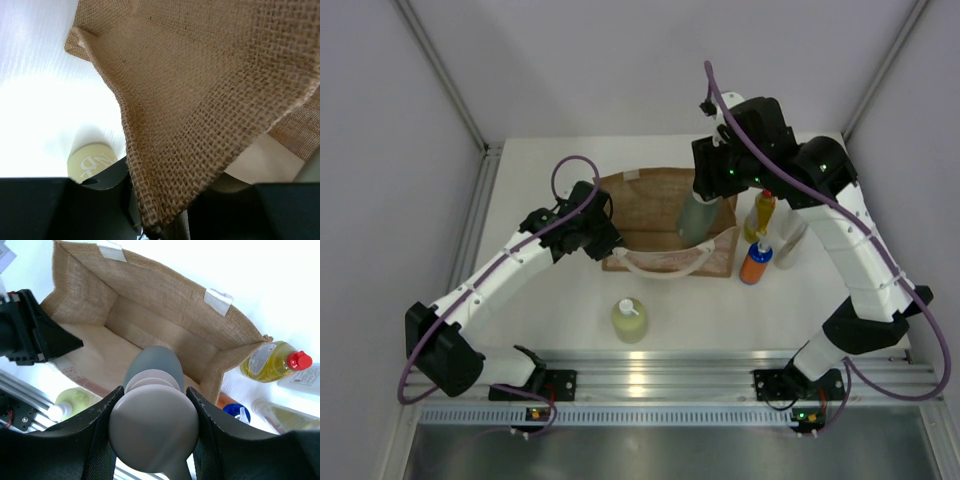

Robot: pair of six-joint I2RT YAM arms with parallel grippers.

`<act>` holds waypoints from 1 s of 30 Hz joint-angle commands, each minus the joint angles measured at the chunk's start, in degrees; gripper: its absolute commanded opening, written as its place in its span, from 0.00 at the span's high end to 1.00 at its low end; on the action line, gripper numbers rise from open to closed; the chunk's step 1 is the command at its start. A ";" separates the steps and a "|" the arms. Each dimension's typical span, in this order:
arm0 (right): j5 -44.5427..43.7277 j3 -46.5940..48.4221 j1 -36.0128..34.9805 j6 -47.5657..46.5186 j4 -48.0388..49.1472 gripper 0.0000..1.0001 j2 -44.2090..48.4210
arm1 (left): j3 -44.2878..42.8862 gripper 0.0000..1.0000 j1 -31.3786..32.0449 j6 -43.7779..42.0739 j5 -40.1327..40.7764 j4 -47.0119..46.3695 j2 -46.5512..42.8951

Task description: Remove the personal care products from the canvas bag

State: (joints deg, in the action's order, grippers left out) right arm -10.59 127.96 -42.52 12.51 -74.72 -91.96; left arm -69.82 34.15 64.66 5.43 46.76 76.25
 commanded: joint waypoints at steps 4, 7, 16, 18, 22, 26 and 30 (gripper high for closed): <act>0.92 5.72 -1.34 -0.21 3.53 1.00 7.15 | 0.12 0.62 -0.31 0.46 1.07 -1.24 -0.13; 1.45 7.39 -1.42 -0.73 3.53 1.00 7.76 | 0.21 0.63 -0.31 0.81 0.99 -1.24 0.30; -1.88 7.22 -1.42 -0.82 3.26 1.00 11.28 | 0.12 0.62 -0.31 1.43 0.63 -1.24 1.01; -2.77 6.51 -1.42 -1.00 3.00 1.00 12.33 | 0.04 0.62 -0.31 1.43 0.46 -1.24 1.01; -5.22 1.95 -1.42 -1.44 2.73 1.00 15.05 | -0.49 0.61 -0.31 1.43 0.46 -1.24 1.01; -6.89 -2.88 -1.25 -0.83 2.74 1.00 18.48 | -0.93 0.58 -0.31 1.17 0.63 -1.24 0.66; -8.74 -6.14 -1.42 -0.65 2.74 1.00 21.20 | -1.10 0.58 -0.31 0.73 0.46 -1.24 0.83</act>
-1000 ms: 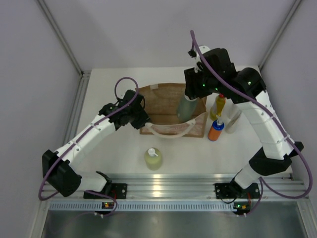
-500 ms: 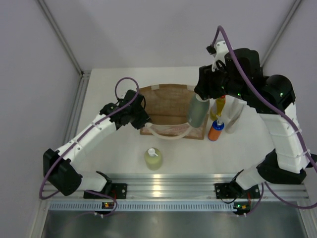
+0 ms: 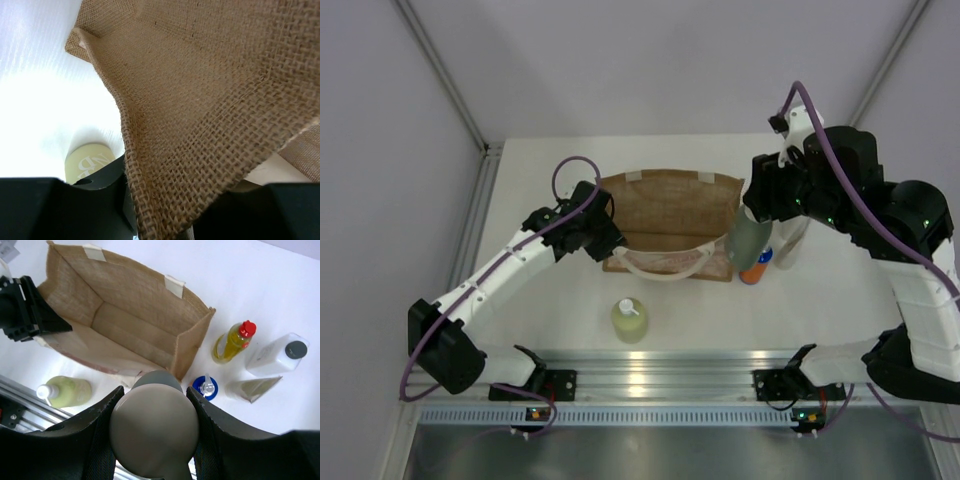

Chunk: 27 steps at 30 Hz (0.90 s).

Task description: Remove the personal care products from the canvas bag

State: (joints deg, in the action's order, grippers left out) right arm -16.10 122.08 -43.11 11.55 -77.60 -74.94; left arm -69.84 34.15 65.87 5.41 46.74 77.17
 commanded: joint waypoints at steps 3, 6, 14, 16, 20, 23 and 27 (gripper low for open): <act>-4.29 -4.30 -0.75 0.14 5.71 1.00 6.64 | -1.17 0.58 -0.31 -0.56 0.22 -1.21 0.09; -5.08 -8.34 -0.74 0.49 6.15 1.00 9.01 | -1.52 0.58 -0.31 -0.83 0.30 -1.21 0.44; -5.79 -32.41 -0.74 2.77 18.96 1.00 20.77 | -3.81 0.50 -0.31 -2.49 -0.22 -1.21 1.32; -6.22 -39.24 -0.75 3.47 24.06 1.00 22.63 | -4.51 0.50 -0.31 -2.85 0.21 -1.21 1.32; -6.23 -45.87 -0.74 4.36 28.64 1.00 24.49 | -5.39 0.50 -0.31 -3.29 0.83 -1.21 1.32; -6.31 -49.74 -0.75 4.88 31.98 1.00 25.71 | -5.48 0.50 -0.31 -3.46 0.74 -1.21 1.58; -5.18 -56.59 -0.83 5.58 37.69 1.00 28.26 | -5.39 0.49 -0.31 -3.20 0.57 -1.21 1.76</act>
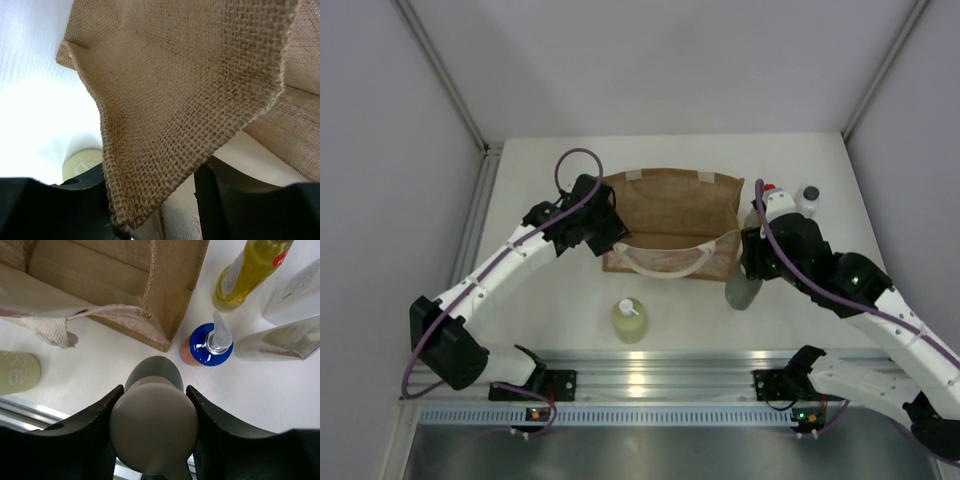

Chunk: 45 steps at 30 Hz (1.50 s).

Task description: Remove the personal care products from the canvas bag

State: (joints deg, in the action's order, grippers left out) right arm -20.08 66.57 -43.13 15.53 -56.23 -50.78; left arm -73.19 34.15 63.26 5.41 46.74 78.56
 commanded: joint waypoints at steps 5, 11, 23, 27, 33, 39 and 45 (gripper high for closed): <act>1.44 -13.38 -0.81 1.96 26.06 1.00 8.85 | -2.13 0.49 -0.31 -0.77 1.18 -1.21 -0.16; 3.29 -19.63 -0.81 1.26 28.80 1.00 8.86 | -1.52 0.50 -0.31 -1.13 1.18 -1.13 -0.61; 6.10 -21.13 -0.81 1.87 28.89 0.42 9.30 | 0.51 0.38 -0.31 -1.30 -0.05 -1.13 -1.05; 5.93 -15.79 -0.90 0.12 26.53 0.22 8.69 | -0.90 0.28 -0.31 -2.09 0.13 -1.13 -0.69; 4.70 -7.35 -0.81 -3.57 22.31 0.18 7.37 | -2.13 0.16 -0.31 -3.06 0.22 -1.13 -0.78; 5.05 0.48 -0.81 -3.67 21.60 0.01 4.21 | -2.84 0.02 -0.31 -4.55 0.74 -1.04 -2.80; 4.26 8.05 -0.81 -1.56 19.84 0.01 -2.99 | -3.19 0.01 -0.31 -6.13 1.27 -0.25 -4.91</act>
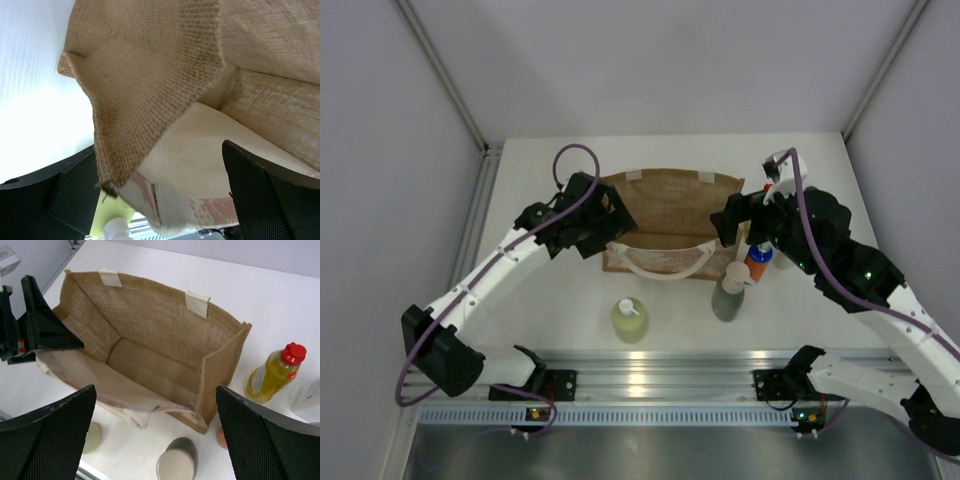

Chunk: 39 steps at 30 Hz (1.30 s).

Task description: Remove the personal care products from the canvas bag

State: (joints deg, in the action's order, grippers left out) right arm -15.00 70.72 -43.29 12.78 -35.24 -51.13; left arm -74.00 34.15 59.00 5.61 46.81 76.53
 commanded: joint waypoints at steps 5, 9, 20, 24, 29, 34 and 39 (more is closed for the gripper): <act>-3.09 11.00 -0.66 3.48 -5.43 0.01 -9.50 | -3.52 0.01 -0.31 -4.67 1.25 0.74 -4.72; -4.85 16.55 -0.66 4.63 -9.57 0.01 -14.24 | -5.97 0.01 -0.31 -8.02 2.39 2.23 -6.04; -13.02 29.02 -0.57 7.27 -20.47 0.01 -18.74 | -14.50 0.01 -0.31 -19.25 10.12 8.74 -8.24; -17.94 31.41 -0.31 7.26 -25.13 0.00 -17.78 | -19.15 0.01 -0.31 -24.45 16.79 12.86 -7.45; -23.39 34.22 0.83 7.62 -32.06 0.01 -15.23 | -21.27 0.01 -0.40 -31.30 28.74 14.19 -9.55; -27.27 34.14 2.59 7.26 -37.17 0.01 -11.89 | -20.23 0.01 -0.66 -36.67 37.63 14.28 -12.10; -29.55 34.92 3.38 6.83 -41.64 0.01 -8.38 | -18.90 0.01 -0.67 -38.70 42.90 15.68 -16.14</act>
State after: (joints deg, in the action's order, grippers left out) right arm -40.93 102.72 -40.75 19.73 -71.09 -61.36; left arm -93.01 33.78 23.73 41.82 60.66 63.22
